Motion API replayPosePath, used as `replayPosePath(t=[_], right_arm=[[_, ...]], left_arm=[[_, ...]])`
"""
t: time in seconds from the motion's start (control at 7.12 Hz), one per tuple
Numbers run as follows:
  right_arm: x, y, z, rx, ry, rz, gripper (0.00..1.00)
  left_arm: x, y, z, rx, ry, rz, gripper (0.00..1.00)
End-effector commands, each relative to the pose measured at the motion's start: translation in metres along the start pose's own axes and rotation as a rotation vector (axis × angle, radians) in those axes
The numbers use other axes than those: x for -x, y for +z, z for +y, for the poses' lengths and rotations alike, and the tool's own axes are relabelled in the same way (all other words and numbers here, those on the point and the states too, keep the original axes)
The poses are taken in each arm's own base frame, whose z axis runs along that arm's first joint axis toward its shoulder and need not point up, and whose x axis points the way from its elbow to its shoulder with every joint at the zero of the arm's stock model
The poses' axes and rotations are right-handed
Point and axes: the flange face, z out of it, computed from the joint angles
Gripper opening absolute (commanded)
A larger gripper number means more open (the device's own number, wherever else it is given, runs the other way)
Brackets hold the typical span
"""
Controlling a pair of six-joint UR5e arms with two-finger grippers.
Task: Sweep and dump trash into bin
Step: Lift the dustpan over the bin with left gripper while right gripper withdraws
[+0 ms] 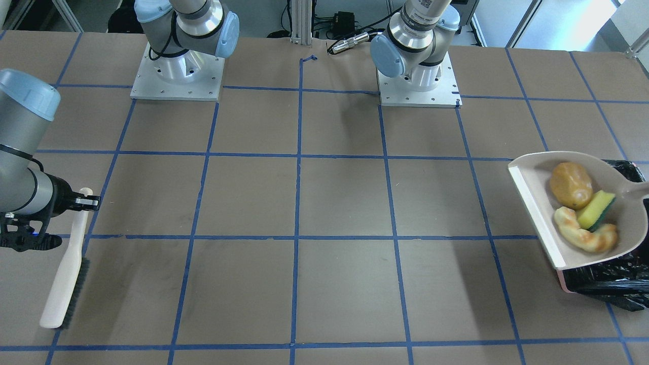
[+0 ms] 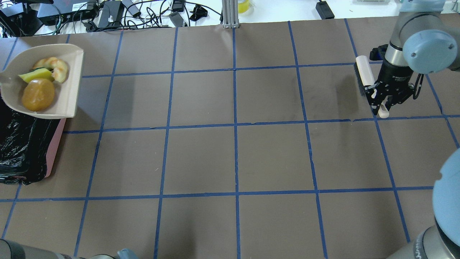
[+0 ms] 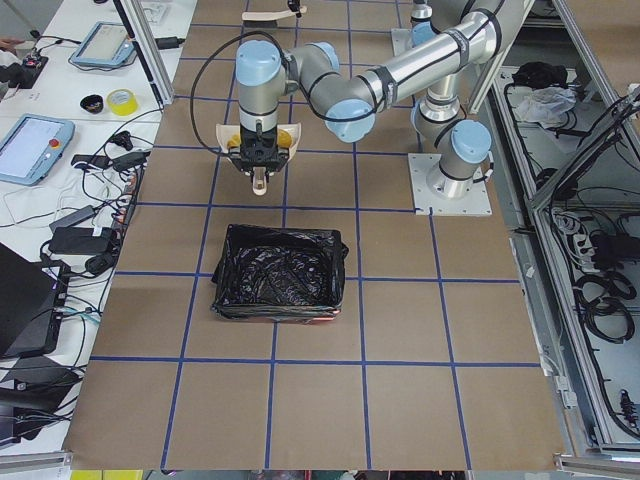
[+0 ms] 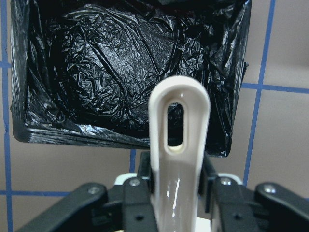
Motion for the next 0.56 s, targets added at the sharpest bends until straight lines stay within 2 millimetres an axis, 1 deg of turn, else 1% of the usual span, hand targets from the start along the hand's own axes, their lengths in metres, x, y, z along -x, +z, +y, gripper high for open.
replayPosePath(t=[0.0,0.14,0.28,0.42], right_arm=[[-0.013,0.009,-0.001,-0.002,-0.067,-0.003,0.00],[-0.014,0.008,-0.007,-0.040,-0.144,0.008,0.00],[-0.015,0.010,-0.010,-0.048,-0.151,0.012,0.00],[-0.015,0.010,-0.010,-0.051,-0.144,0.013,0.00]], left_arm=[[0.001,0.020,-0.099,-0.048,0.060,0.020,0.00],[-0.005,0.032,-0.131,-0.067,0.064,0.031,0.00],[-0.016,0.047,-0.149,-0.099,0.071,0.057,0.00],[-0.023,0.065,-0.158,-0.124,0.085,0.082,0.00]])
